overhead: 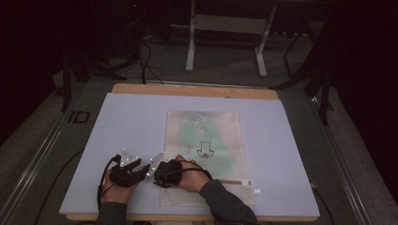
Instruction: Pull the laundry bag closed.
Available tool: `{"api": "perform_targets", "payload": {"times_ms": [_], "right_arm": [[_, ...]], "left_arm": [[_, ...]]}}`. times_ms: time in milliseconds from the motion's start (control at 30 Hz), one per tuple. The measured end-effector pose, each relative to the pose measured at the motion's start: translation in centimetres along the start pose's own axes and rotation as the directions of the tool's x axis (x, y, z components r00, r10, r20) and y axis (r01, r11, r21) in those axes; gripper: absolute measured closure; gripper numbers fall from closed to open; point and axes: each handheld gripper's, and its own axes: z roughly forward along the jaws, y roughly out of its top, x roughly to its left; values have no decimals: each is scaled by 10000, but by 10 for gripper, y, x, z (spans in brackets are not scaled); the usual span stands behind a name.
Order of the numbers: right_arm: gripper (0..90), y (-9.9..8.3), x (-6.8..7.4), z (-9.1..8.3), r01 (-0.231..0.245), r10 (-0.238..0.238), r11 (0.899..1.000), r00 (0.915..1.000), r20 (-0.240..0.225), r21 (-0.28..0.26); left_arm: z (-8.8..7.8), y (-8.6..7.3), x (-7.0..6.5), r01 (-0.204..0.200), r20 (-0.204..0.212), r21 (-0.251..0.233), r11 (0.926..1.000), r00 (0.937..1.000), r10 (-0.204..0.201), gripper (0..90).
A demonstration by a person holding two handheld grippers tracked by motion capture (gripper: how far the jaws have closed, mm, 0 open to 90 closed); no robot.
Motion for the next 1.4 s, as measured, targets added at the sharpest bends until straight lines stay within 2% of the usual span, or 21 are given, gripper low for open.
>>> {"api": "perform_targets", "payload": {"times_ms": [233, 600, 867, 1167, 1300, 1400], "right_arm": [[809, -1, -2, -4, -337, 332, 9987, 9993, -144, -394], [809, -10, -3, -26, -514, 500, 9917, 9986, -147, -1181], [809, -27, -2, -32, -553, 539, 9938, 9984, -174, -967], [788, -38, -8, -23, -1024, 989, 9915, 9940, -468, -808], [806, -41, -9, -21, -1231, 1166, 9877, 9907, -703, -963], [810, -42, -8, -21, -1090, 1032, 9907, 9920, -723, -813]], "left_arm": [[-1, 0, 1, 40, -16, -18, 10000, 10000, -40, 551], [-2, 0, 0, 62, -3, -34, 10000, 10000, -62, 551], [0, 0, -3, -81, 169, -8, 10000, 9998, 81, 552], [0, 1, -8, -227, 490, 29, 9997, 9985, 226, 597], [1, 1, -9, -218, 703, 57, 9997, 9973, 213, 620], [1, 2, -12, -270, 832, 27, 9996, 9962, 267, 639]]}}
